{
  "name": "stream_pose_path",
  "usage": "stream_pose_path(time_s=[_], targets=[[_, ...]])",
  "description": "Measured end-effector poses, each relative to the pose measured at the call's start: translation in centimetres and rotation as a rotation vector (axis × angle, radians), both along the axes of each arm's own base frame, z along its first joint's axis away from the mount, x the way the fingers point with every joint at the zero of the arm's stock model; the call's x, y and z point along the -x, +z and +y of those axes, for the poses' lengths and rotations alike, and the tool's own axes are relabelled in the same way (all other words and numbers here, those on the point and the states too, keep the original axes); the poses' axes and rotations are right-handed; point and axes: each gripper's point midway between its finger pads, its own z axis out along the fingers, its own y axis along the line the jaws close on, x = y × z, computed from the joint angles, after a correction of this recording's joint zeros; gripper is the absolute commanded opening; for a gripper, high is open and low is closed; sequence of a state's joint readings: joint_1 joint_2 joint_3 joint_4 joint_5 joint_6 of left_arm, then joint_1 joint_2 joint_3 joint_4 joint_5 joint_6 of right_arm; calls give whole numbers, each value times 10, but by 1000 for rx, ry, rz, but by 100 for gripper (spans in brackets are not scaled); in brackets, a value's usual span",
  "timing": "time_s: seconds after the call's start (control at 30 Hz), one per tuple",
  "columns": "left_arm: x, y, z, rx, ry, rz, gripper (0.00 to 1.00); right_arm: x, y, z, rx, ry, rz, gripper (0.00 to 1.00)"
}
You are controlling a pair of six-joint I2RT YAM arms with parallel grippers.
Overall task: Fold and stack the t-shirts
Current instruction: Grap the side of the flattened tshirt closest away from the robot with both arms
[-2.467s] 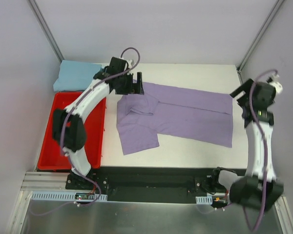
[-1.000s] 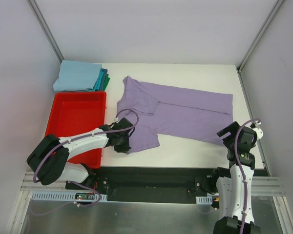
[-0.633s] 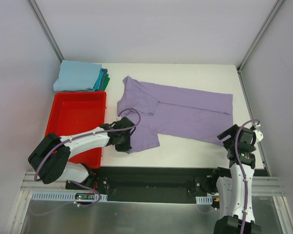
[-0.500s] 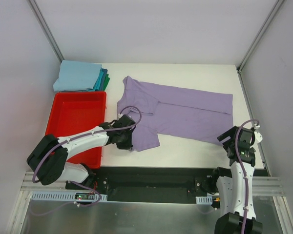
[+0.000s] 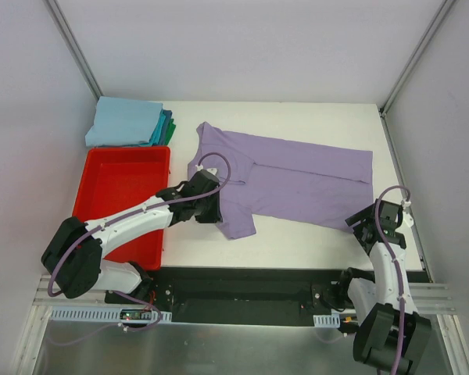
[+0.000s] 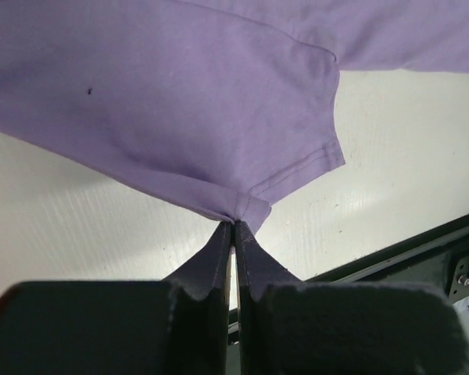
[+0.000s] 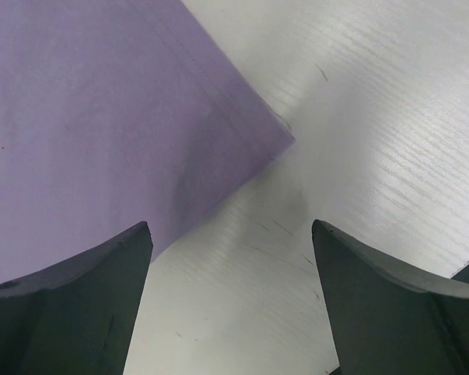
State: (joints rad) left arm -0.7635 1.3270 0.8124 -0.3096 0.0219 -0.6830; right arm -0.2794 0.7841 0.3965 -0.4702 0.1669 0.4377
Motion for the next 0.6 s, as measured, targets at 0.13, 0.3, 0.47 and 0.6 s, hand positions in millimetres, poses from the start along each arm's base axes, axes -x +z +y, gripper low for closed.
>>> stream_pose_path(time_s=[0.13,0.3,0.47,0.6], targets=[[-7,4,0,13,13,-17,0,-5,-8,-1,-13,-1,15,80],[-19,12,1,30,39,-39,0,-16,-13,-4,-8,-4,2,75],[-32,25,-2,54,52,-75,0,-27,-15,-9,2,-12,-18,54],[-39,32,-2,67,61,-95,0,-32,-16,-11,3,-17,-23,32]])
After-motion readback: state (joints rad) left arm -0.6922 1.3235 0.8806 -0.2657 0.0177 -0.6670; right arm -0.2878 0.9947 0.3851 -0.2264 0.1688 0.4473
